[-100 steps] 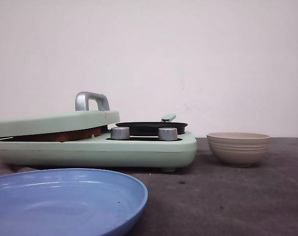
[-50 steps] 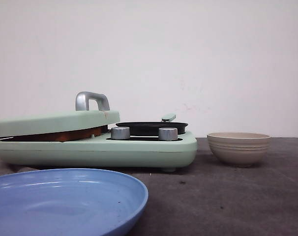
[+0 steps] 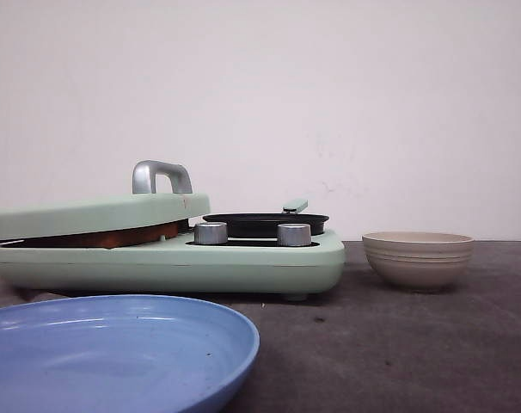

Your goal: Make breakfast with bread and shrimp

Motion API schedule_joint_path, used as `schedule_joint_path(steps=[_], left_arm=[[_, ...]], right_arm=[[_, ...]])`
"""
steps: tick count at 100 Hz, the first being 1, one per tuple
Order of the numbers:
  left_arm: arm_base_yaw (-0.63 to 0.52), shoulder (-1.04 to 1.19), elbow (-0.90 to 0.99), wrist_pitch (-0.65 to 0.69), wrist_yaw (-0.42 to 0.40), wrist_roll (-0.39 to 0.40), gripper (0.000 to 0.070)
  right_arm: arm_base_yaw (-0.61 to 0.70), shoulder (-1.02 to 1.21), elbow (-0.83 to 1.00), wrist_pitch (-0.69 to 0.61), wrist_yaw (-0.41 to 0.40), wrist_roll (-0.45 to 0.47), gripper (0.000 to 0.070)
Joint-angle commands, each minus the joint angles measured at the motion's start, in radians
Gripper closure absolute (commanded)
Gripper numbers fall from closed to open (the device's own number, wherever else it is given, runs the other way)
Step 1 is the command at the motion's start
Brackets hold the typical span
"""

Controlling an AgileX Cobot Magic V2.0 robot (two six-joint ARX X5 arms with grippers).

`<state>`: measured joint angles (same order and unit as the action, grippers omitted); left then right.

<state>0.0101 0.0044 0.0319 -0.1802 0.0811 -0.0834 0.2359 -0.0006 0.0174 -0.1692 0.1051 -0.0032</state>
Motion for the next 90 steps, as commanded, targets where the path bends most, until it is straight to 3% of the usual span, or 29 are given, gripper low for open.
schedule_joint_path(steps=[1,14,25,66,90], left_arm=[[0.001,-0.001,-0.017,-0.006,0.006,0.015,0.0700],[0.001,-0.001,-0.016,-0.007,0.002,0.016,0.0700],[0.001,-0.001,-0.016,-0.006,0.002,0.015,0.0700],[0.001,-0.001,-0.016,-0.007,0.002,0.015,0.0700],[0.001,-0.001,-0.016,-0.006,0.002,0.015,0.0700]], right_arm=[[-0.009,0.004,-0.005,-0.013,-0.008,-0.035,0.0700],[-0.026,0.004,-0.005,-0.014,-0.025,-0.026,0.0700],[-0.034,0.004,-0.005,-0.014,-0.025,0.054,0.0700],[-0.051,0.004,-0.005,-0.014,-0.019,0.030,0.0700],[-0.144,0.004,-0.005,-0.015,-0.076,0.030,0.0700]])
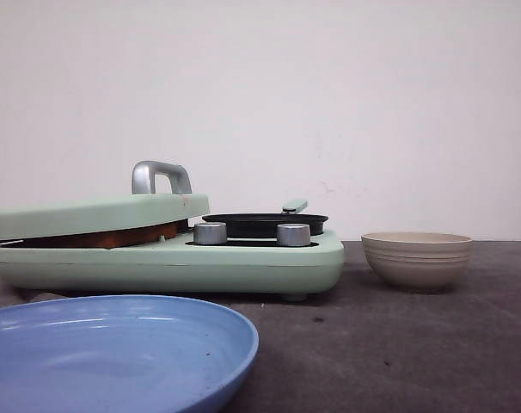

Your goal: Make breakfast with bread and shrimp

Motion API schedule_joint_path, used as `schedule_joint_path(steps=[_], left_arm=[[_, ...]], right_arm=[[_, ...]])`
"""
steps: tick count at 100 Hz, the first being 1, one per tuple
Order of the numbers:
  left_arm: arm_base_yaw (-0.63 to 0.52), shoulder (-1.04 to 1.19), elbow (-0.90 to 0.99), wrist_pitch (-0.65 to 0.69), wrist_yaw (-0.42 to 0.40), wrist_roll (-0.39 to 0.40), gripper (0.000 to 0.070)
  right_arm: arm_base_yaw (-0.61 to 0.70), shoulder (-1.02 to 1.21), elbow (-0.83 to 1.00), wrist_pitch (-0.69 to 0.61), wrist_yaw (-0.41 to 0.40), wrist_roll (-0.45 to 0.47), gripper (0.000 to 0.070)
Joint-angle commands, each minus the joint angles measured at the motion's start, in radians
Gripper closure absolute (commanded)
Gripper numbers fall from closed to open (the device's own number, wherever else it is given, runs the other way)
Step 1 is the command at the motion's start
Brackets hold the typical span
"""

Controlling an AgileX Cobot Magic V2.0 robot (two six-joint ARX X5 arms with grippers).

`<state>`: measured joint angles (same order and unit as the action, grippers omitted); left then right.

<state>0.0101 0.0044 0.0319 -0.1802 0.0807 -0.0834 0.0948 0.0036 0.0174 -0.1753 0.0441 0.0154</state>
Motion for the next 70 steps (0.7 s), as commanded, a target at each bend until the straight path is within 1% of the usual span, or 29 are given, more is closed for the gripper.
schedule_joint_path(steps=[1,7,14,42,70], left_arm=[[0.001,-0.001,-0.016,-0.006,0.002,0.015,0.0700],[0.001,-0.001,-0.016,-0.006,0.002,0.015,0.0700],[0.001,-0.001,-0.016,-0.006,0.002,0.015,0.0700],[0.001,-0.001,-0.016,-0.007,0.002,0.016,0.0700],[0.001,-0.001,-0.016,-0.007,0.002,0.015,0.0700]], right_arm=[[-0.003,0.000,-0.005,-0.009,-0.018,0.011,0.0700],[-0.003,0.000,-0.005,-0.010,-0.023,0.011,0.0700],[-0.003,0.000,-0.005,-0.012,-0.055,0.011,0.0700],[-0.006,0.000,-0.006,-0.010,-0.055,0.010,0.0700],[-0.006,0.000,-0.005,0.018,-0.052,0.010,0.0700]])
